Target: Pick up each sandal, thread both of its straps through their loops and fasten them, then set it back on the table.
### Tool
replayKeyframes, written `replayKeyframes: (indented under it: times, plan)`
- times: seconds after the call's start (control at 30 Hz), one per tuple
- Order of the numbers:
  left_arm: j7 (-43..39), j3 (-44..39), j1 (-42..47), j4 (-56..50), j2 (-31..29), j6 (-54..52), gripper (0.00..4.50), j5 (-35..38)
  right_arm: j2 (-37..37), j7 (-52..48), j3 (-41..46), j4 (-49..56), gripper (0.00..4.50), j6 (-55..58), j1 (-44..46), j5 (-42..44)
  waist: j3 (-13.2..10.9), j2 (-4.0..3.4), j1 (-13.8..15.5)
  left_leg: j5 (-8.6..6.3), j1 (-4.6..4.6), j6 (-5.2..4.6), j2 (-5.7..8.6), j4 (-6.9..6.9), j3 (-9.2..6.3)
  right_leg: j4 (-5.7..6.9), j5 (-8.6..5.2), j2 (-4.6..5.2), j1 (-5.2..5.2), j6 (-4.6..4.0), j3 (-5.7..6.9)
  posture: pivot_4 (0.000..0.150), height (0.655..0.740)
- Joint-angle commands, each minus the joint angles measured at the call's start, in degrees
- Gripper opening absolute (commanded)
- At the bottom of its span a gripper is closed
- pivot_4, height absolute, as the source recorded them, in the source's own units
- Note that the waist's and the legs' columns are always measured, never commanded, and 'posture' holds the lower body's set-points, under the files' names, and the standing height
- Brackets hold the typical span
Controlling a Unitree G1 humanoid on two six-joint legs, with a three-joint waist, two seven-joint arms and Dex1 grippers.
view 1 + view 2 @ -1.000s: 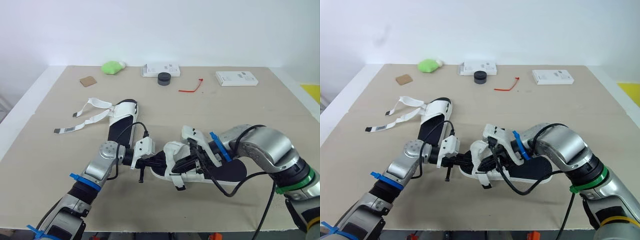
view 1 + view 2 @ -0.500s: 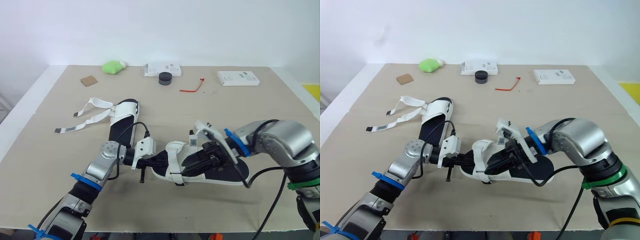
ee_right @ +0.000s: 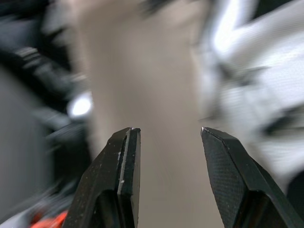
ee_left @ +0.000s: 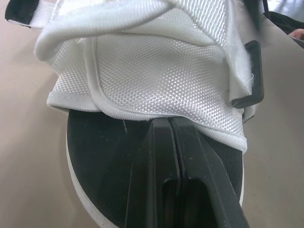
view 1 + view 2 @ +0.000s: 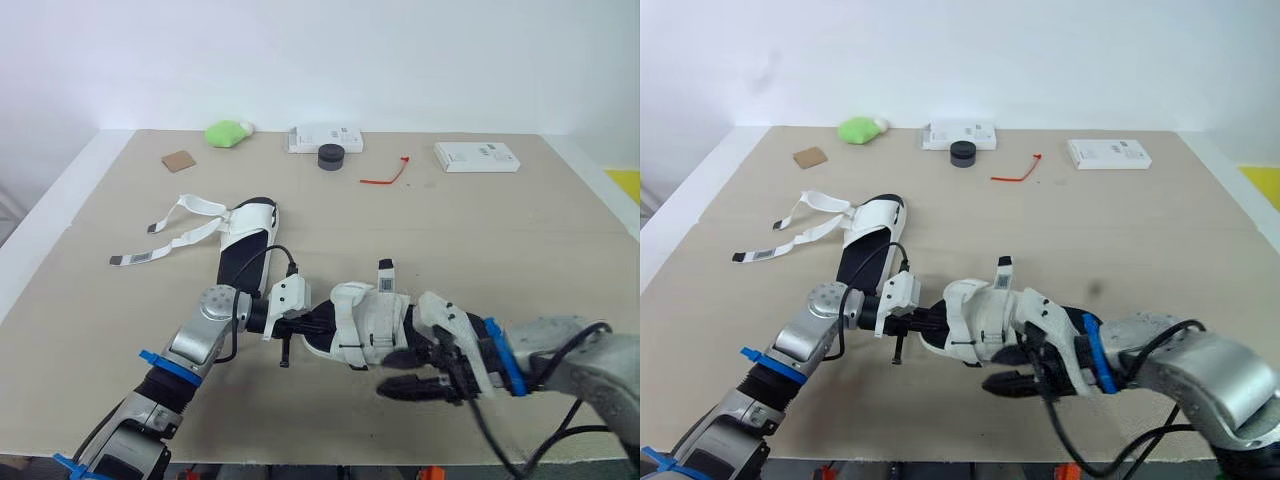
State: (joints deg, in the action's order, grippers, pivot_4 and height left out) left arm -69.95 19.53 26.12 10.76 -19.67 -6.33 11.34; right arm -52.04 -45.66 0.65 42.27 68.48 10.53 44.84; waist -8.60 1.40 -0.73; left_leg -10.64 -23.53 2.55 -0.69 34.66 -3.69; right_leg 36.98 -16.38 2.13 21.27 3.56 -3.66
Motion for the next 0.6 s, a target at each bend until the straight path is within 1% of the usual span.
replayKeyframes:
  times: [0.03,0.1,0.27,0.6]
  plan:
    - [-0.04,3.65,-2.63,3.67,-1.25,-3.29,0.0,-3.33,1.66,6.03,-1.43,2.34,2.25,-3.96,-0.97,-4.8,-0.02,0.05,-0.1,0.0,0.1,0.0,0.0,-0.01,0.0,0.0,-0.03,0.0,-0.01,-0.05,0.01,0.15,0.74]
    - [-0.29,3.66,-2.44,3.86,-1.38,-3.24,0.0,-3.35,1.87,6.93,-1.58,3.36,2.25,-3.88,-1.6,-4.6,-0.02,0.05,-0.17,0.0,0.15,0.0,-0.03,0.0,0.0,0.0,-0.04,0.01,-0.02,-0.07,0.01,0.15,0.74]
    - [-0.67,3.67,-1.96,4.35,-1.46,-3.07,0.0,-3.43,-1.25,6.07,-3.22,5.4,2.25,-4.65,-3.44,-5.18,-0.03,0.06,-0.18,0.0,0.12,-0.01,0.02,-0.01,-0.01,0.0,-0.04,0.06,-0.02,-0.11,0.01,0.15,0.74]
    - [-0.8,3.83,-1.39,5.18,-1.22,-2.44,0.0,-3.61,3.77,10.62,-8.22,0.72,2.25,-4.83,-0.27,-7.66,-0.04,0.15,-0.3,0.03,0.16,-0.05,0.01,0.0,-0.1,0.0,-0.01,0.04,-0.07,-0.14,0.05,0.15,0.74]
